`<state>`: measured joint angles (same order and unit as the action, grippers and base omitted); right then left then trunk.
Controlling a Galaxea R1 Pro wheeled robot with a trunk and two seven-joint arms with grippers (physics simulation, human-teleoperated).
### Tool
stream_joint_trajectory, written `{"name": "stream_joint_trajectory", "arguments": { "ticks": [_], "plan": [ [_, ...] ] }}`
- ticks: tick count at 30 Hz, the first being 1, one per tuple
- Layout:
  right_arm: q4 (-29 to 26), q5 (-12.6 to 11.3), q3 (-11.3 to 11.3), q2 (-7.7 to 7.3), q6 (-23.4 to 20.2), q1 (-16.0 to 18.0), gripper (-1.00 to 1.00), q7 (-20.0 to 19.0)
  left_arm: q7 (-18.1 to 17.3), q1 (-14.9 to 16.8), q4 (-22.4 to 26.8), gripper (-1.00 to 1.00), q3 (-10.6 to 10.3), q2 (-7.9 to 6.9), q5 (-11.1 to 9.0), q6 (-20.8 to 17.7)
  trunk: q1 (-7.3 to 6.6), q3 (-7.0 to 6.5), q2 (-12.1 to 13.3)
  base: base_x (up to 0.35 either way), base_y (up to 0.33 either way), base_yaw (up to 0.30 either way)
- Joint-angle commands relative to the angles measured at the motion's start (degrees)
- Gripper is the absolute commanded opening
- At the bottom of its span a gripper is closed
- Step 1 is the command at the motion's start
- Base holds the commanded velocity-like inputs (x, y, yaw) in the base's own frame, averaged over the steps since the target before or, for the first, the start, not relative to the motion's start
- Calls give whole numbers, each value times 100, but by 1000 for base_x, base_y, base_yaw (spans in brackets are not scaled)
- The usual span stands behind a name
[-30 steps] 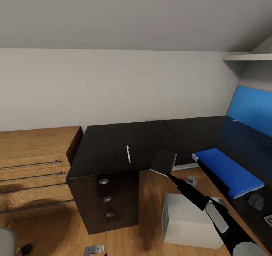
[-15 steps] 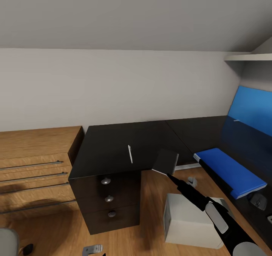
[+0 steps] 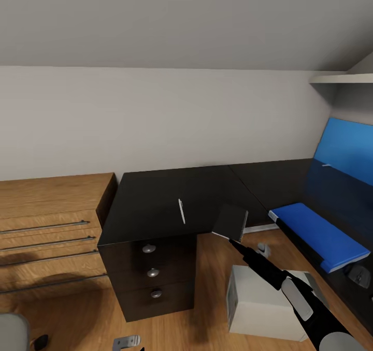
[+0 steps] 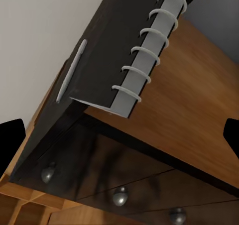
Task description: In the bedroom, organize the workspace by keeping the computer under the desk, ensuring the monitor is on the desk, placing the keyboard on the desk next to the monitor, placing the mouse on the desk next to the keyboard, moving the folder from the swivel chair onto the desk next to the mouse, stacking the notebook on top of the folder with the pen on top of the notebook, and positioning the swivel chair next to the desk.
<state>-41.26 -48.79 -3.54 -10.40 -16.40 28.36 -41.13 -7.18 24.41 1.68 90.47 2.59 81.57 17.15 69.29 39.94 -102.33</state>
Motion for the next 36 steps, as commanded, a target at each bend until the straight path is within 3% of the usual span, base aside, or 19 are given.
{"name": "stream_joint_trajectory", "arguments": {
  "ticks": [1,18,26,36],
  "plan": [
    [7,-61,-15,-5,-43,3,100,0,-42,3,18,100,47,5,26,8,-1,5,-3,0,12,0],
    [31,-69,12,-25,-39,3,100,-8,-43,3,18,100,48,5,26,10,-1,5,-3,83,2,0],
    [31,-72,262,-39,-46,3,100,-10,-39,2,17,100,49,5,26,8,-1,5,-3,9,0,0],
    [30,-70,331,-26,-48,3,100,-11,-38,2,18,100,49,5,26,7,-1,5,-3,1,0,0]
  ]
}}
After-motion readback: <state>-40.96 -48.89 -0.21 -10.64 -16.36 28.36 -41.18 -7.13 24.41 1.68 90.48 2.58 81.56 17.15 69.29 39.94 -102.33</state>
